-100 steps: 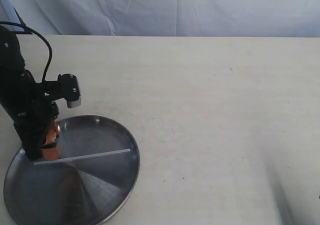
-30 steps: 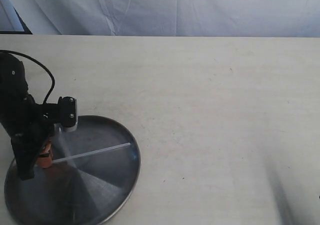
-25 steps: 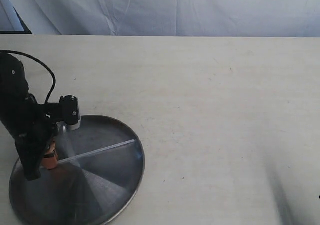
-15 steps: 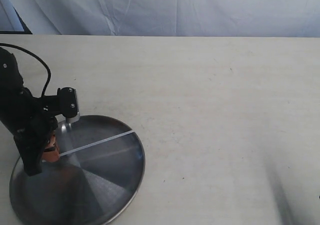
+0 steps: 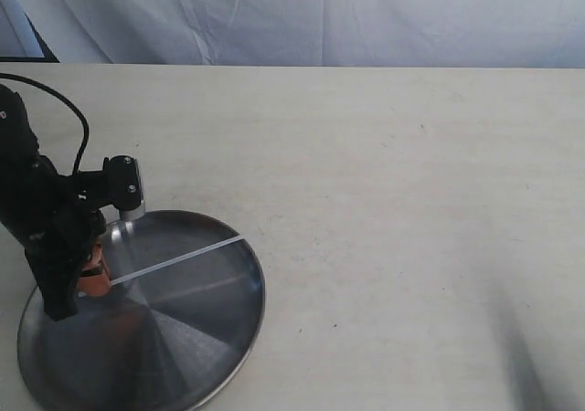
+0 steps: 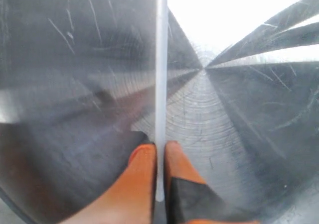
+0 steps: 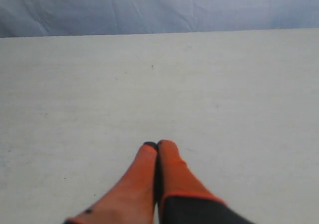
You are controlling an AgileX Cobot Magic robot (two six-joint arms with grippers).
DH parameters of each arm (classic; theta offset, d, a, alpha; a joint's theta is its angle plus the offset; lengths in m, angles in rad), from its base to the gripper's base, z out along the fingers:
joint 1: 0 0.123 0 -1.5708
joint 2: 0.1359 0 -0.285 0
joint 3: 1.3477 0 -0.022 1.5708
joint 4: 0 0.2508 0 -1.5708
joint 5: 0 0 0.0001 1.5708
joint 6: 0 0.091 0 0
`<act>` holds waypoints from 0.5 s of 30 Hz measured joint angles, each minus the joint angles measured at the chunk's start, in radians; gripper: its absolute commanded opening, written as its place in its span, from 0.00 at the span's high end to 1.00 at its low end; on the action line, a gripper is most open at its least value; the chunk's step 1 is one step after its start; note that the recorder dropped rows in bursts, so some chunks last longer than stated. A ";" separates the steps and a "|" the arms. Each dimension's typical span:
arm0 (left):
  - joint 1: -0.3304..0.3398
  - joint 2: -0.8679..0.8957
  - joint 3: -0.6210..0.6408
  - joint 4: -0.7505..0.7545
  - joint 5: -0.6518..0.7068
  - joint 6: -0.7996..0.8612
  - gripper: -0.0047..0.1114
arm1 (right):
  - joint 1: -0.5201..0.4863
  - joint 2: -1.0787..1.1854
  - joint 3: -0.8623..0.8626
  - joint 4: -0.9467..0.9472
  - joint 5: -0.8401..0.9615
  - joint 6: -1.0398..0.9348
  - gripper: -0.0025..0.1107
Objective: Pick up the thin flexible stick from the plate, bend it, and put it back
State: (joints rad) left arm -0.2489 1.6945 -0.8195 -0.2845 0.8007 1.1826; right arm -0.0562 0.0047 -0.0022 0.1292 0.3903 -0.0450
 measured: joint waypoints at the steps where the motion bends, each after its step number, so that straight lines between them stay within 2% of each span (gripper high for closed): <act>1: 0.000 0.000 0.000 -0.006 0.000 0.002 0.96 | 0.000 0.000 0.000 -0.015 -0.013 -0.002 0.98; 6: 0.000 0.000 0.000 -0.023 0.006 0.003 0.96 | 0.000 0.000 0.000 -0.073 -0.132 -0.009 0.98; 8: 0.000 0.000 0.000 -0.028 0.006 0.003 0.96 | 0.000 0.000 0.000 0.029 -0.278 0.060 0.98; 11: 0.000 0.000 0.000 -0.054 0.008 0.003 0.96 | 0.000 0.000 0.000 0.359 -0.521 0.181 0.98; 13: 0.000 0.000 0.000 -0.078 0.008 0.003 0.96 | 0.000 0.000 0.000 0.521 -0.609 0.278 0.98; 15: 0.000 0.000 0.000 -0.084 0.008 0.003 0.96 | 0.000 0.000 0.000 0.599 -0.608 0.381 0.98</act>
State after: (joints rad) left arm -0.2489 1.6945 -0.8195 -0.3682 0.8088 1.1859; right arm -0.0562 0.0047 -0.0022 0.7286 -0.2179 0.3356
